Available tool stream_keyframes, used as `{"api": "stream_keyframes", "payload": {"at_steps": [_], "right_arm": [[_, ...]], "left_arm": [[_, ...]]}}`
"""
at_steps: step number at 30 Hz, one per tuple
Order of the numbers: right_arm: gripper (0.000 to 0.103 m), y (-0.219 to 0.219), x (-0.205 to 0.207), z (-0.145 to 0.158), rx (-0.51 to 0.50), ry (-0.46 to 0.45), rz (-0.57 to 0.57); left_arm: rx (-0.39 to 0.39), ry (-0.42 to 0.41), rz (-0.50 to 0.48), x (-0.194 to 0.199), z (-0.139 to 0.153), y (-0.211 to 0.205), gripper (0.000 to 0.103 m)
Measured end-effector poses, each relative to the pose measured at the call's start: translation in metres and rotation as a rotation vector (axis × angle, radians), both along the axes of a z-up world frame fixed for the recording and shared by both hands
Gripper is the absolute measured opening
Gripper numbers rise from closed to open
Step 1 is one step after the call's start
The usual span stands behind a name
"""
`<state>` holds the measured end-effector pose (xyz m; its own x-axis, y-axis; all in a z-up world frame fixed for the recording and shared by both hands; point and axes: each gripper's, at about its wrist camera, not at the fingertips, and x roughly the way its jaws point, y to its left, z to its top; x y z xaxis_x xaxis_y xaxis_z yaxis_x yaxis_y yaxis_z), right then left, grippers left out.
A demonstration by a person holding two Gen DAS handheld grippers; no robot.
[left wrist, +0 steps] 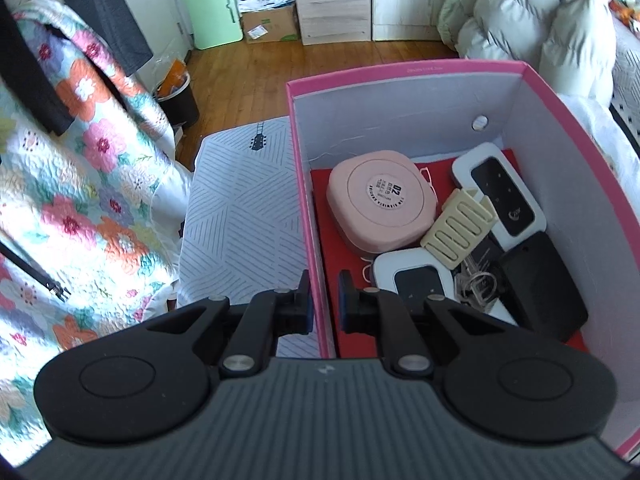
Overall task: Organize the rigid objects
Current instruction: 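Grasp the small gold-tipped battery with the right tool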
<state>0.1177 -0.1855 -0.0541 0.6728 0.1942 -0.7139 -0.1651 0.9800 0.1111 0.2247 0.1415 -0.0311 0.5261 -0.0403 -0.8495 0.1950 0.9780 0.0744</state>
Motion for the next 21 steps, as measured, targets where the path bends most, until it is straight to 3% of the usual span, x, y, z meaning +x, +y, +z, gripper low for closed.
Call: {"api": "stream_keyframes", "payload": {"at_steps": [11,18,20,21], "right_arm": [[0.027,0.006,0.070,-0.007,-0.026,0.002,0.006],[0.027,0.014,0.107,-0.022,-0.029,0.024,-0.022],[0.012,0.013,0.109,-0.021,-0.014,0.030,-0.042],[0.012,0.012,0.107,-0.020,0.012,0.040,-0.061]], "left_arm": [[0.067,-0.139,0.042,-0.017,-0.007,-0.011,0.010],[0.041,-0.145,0.049,-0.016,-0.006,-0.005,0.010],[0.060,-0.148,0.044,-0.016,-0.007,-0.007,0.010],[0.061,-0.149,0.044,-0.017,-0.007,-0.008,0.010]]}}
